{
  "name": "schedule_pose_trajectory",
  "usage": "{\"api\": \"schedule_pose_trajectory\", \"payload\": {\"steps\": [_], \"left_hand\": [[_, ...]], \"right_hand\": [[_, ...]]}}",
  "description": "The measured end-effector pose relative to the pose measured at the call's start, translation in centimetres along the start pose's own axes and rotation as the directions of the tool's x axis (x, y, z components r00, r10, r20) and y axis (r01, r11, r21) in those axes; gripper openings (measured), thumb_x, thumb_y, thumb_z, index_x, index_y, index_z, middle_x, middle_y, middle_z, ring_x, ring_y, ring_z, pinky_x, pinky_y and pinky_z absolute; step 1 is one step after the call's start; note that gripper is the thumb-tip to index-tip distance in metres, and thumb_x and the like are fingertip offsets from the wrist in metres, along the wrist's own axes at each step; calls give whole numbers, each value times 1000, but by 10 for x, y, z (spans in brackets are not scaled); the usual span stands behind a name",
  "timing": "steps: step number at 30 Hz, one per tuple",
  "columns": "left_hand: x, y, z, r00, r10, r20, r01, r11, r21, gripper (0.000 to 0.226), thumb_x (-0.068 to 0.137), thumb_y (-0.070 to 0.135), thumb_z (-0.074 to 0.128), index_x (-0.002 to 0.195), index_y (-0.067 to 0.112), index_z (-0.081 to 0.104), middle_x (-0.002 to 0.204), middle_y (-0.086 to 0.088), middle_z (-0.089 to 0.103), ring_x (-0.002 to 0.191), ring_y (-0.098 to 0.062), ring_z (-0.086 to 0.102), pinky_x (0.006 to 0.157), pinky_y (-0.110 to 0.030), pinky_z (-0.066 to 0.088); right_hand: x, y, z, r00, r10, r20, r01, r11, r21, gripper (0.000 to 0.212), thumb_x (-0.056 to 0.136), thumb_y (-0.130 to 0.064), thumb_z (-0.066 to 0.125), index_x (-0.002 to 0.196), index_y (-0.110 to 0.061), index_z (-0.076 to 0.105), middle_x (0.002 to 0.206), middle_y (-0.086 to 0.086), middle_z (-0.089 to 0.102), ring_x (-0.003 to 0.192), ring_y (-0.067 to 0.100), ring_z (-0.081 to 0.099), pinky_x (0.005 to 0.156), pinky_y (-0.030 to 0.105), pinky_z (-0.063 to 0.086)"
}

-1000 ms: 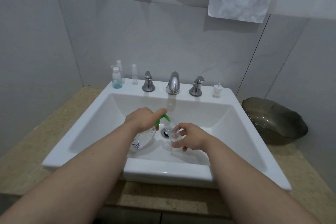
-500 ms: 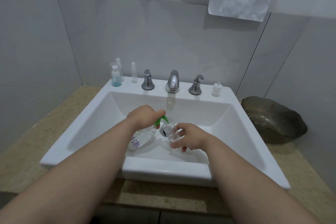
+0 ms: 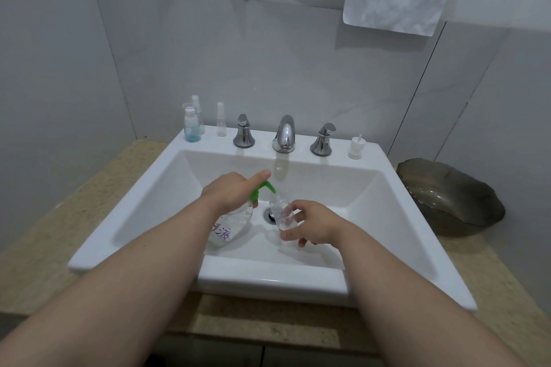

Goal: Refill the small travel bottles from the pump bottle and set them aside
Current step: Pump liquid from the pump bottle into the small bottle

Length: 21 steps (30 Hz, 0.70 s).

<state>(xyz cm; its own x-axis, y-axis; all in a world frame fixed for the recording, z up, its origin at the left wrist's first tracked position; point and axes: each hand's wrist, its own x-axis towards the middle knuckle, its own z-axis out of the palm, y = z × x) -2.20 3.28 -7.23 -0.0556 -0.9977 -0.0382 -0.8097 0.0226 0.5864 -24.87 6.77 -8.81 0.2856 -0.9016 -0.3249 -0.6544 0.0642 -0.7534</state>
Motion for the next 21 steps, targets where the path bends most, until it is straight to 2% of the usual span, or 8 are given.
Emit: {"api": "schedule_pose_trajectory", "payload": {"steps": [15, 19, 21], "left_hand": [[5, 3, 4, 998, -59, 6, 59, 997, -46, 71, 83, 77, 39, 62, 22, 78, 85, 3, 74, 82, -21, 65, 83, -36, 47], [5, 6, 5, 998, -60, 28, 61, 997, -53, 66, 81, 73, 42, 60, 21, 77, 76, 2, 71, 71, -22, 60, 77, -36, 46], [5, 8, 6, 998, -55, 30, 56, 998, -27, 64, 81, 71, 42, 62, 20, 77, 78, -1, 72, 69, -22, 59, 76, -36, 47]], "right_hand": [[4, 3, 0, 1000, -16, -17, 16, 1000, -16, 44, 80, -24, 88, 116, -24, 64, 109, -7, 70, 58, 14, 61, 60, 23, 47], [6, 6, 1, 1000, -20, -16, 20, 1000, -1, 46, 78, -22, 89, 116, -23, 64, 110, -4, 69, 65, 16, 60, 61, 25, 51], [6, 6, 0, 1000, -20, -8, 20, 1000, -11, 47, 78, -22, 89, 118, -23, 64, 112, -3, 70, 64, 15, 60, 59, 24, 49]]}}
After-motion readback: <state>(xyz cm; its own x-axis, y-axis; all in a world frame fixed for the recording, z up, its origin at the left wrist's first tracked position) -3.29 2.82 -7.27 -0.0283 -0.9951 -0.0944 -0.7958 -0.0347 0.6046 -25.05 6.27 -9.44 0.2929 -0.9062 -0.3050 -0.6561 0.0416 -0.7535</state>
